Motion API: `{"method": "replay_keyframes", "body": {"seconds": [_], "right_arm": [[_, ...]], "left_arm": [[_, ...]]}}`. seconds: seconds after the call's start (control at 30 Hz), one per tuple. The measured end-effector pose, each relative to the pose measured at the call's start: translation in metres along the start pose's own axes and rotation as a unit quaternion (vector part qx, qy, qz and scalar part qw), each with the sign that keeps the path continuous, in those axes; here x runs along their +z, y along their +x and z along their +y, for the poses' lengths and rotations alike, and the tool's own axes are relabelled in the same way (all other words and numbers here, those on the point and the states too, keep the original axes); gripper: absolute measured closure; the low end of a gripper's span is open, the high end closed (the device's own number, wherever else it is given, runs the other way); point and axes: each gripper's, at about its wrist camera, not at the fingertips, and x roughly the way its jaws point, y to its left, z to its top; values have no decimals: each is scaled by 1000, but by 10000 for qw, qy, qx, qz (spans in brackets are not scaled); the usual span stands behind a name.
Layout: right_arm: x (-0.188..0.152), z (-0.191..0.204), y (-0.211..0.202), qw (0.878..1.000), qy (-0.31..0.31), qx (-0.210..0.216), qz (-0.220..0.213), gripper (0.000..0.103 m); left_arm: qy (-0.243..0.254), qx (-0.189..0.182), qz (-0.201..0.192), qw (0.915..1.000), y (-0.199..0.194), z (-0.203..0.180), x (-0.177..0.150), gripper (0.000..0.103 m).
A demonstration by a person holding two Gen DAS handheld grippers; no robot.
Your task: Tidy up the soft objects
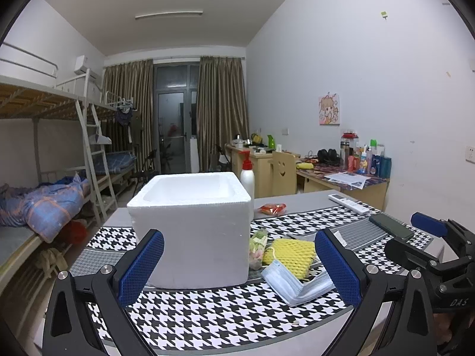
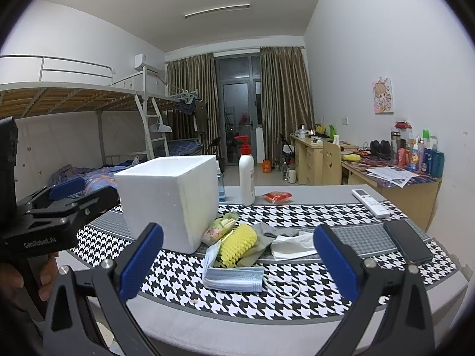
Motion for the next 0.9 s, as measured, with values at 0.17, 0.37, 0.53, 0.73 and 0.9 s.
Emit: {"method": "replay_keyframes", "body": {"seconds": [0.17, 0.37, 0.53, 0.73, 0.9], "right_arm": [[0, -1, 6, 10000, 15, 7, 49, 1], [1, -2, 12, 9999, 49, 2, 99, 1], [3, -5, 20, 9998, 59, -20, 172, 1], [6, -9, 32, 9996, 69, -33, 287, 1], [7, -14, 44, 9990, 125, -58, 423, 1]], "left_arm": [[19, 39, 36, 10000, 5, 4, 0, 1], [31, 67, 76, 9999, 12, 7, 2, 1], [-9, 59, 211, 9998, 23, 9, 3, 1], [-54, 50, 397, 9992, 41, 12, 4, 1], [-100, -28, 540, 9985, 52, 13, 5, 1]]}}
